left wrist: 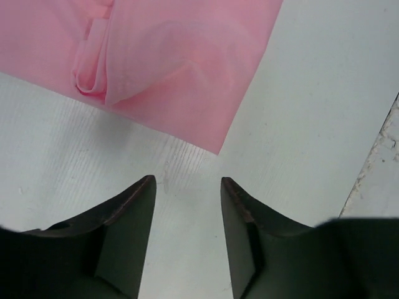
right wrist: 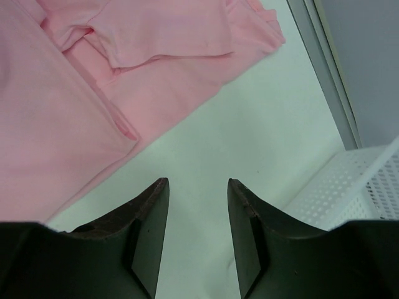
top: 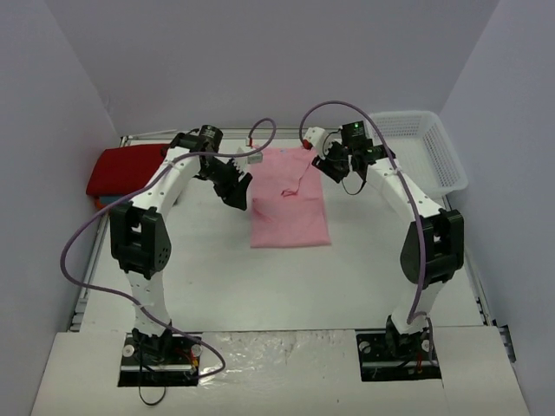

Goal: Fold and stack the t-shirts
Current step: Fold the folded rectangular tshirt in 1/3 of the way, then grab one side of the 2/3 rectangular tshirt with both arms

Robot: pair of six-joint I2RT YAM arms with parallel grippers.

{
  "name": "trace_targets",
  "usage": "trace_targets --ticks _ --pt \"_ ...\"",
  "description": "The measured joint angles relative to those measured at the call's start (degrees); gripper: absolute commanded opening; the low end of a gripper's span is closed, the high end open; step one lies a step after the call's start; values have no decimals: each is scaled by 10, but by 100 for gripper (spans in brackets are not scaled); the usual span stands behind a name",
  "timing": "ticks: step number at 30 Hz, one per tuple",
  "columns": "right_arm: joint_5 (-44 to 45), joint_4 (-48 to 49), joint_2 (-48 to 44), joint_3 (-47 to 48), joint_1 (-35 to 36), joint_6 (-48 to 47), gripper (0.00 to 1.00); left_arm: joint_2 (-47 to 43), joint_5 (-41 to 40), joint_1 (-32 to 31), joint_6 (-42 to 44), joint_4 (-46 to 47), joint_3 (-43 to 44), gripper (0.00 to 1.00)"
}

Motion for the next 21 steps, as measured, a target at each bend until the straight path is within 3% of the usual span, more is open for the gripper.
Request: trace_targets --ticks 1,7,13,16,21 --pt "1 2 -22 -15 -1 5 40 -16 0 -2 -3 8 -11 37" --pt "-47 -11 -120 -115 -2 22 42 -84 -31 -40 -10 74 -150 40" --pt "-93 -58 -143 -170 -1 36 41 -161 -159 -146 -17 187 -349 39" --pt "-96 -75 -143 -200 -1 42 41 -188 -208 -188 -17 231 -390 43" --pt "-101 -91 -141 -216 -1 55 41 -196 -274 -198 -20 306 -409 44"
